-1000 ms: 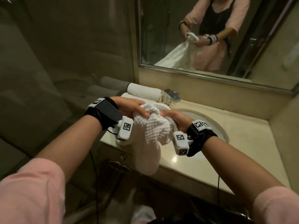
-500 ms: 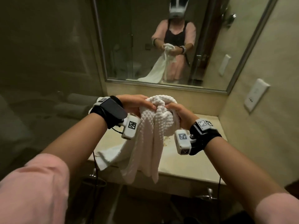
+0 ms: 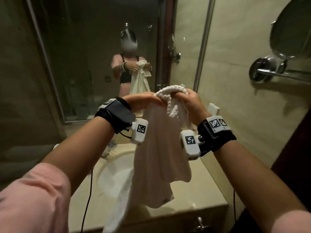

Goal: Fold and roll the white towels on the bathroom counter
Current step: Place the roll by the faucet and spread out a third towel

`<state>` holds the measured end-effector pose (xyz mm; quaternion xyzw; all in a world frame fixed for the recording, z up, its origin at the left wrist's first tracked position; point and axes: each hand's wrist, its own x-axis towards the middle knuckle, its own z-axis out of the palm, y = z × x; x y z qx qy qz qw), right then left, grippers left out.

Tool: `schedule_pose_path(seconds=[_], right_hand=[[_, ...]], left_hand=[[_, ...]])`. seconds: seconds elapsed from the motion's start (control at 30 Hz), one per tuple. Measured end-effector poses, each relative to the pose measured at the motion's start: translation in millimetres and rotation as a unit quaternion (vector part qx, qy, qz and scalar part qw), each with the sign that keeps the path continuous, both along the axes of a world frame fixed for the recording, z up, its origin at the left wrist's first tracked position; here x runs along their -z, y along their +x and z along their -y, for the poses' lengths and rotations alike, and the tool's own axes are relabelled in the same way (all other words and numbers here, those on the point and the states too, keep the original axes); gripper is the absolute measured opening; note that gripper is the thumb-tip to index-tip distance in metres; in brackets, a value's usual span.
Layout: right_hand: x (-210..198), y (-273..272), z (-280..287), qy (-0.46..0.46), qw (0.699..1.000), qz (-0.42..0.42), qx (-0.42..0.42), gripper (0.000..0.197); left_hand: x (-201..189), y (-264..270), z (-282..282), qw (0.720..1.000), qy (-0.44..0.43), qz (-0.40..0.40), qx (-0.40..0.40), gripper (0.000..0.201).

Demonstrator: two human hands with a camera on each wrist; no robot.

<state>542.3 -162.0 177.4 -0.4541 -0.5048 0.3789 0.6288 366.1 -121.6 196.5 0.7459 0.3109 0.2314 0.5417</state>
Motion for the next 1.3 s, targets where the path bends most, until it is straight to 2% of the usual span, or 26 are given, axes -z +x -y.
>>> schedule_pose_path(seconds=[0.1, 0.23, 0.3, 0.4, 0.43, 0.57, 0.7, 0.83, 0.93, 1.03, 1.13, 1.2, 1.3], right_hand=[[-30.7, 7.3, 7.1, 0.041, 0.999, 0.002, 0.011, 0.014], [-67.9, 12.9, 18.4, 0.078, 0.996, 0.018, 0.049, 0.012], [-82.6, 16.3, 24.7, 0.086, 0.995, 0.018, 0.054, 0.01], [-101.1, 20.0, 35.5, 0.1, 0.992, 0.046, 0.068, 0.004], [-106.0, 20.2, 38.1, 0.107, 0.99, 0.057, 0.073, 0.008], [-120.0, 21.7, 45.5, 0.123, 0.983, 0.094, 0.094, 0.032], [-122.8, 30.7, 54.3, 0.115, 0.978, 0.126, 0.117, 0.029], [-118.9, 38.3, 62.3, 0.112, 0.975, 0.138, 0.132, 0.037], [-116.9, 43.2, 65.2, 0.111, 0.974, 0.143, 0.134, 0.025], [-115.4, 43.1, 70.4, 0.121, 0.973, 0.162, 0.111, 0.017], [-117.8, 46.9, 68.2, 0.111, 0.972, 0.172, 0.115, 0.025], [-120.9, 52.2, 65.6, 0.091, 0.964, 0.213, 0.13, 0.032], [-121.8, 58.6, 62.5, 0.064, 0.96, 0.246, 0.118, 0.034]], left_hand=[[-26.5, 9.2, -4.3, 0.999, 0.026, 0.024, 0.032, 0.037], [-64.8, 17.9, 8.8, 0.991, -0.031, 0.048, 0.119, 0.031], [-79.7, 22.0, 15.5, 0.986, -0.031, 0.051, 0.155, 0.04], [-95.5, 31.5, 19.9, 0.987, -0.032, 0.069, 0.145, 0.066], [-98.8, 35.7, 20.8, 0.986, -0.04, 0.074, 0.142, 0.07], [-106.3, 47.4, 26.5, 0.976, -0.077, 0.146, 0.141, 0.052], [-107.6, 57.4, 31.6, 0.96, -0.079, 0.172, 0.208, 0.042], [-106.7, 66.2, 26.9, 0.959, -0.098, 0.155, 0.218, 0.047], [-105.7, 71.0, 25.0, 0.969, -0.085, 0.131, 0.19, 0.046], [-106.0, 73.9, 24.6, 0.969, -0.06, 0.102, 0.215, 0.048], [-108.8, 76.2, 23.1, 0.977, -0.021, 0.078, 0.196, 0.055], [-111.7, 75.8, 21.0, 0.982, 0.018, 0.075, 0.172, 0.059], [-117.2, 72.8, 20.2, 0.98, 0.058, 0.063, 0.182, 0.033]])
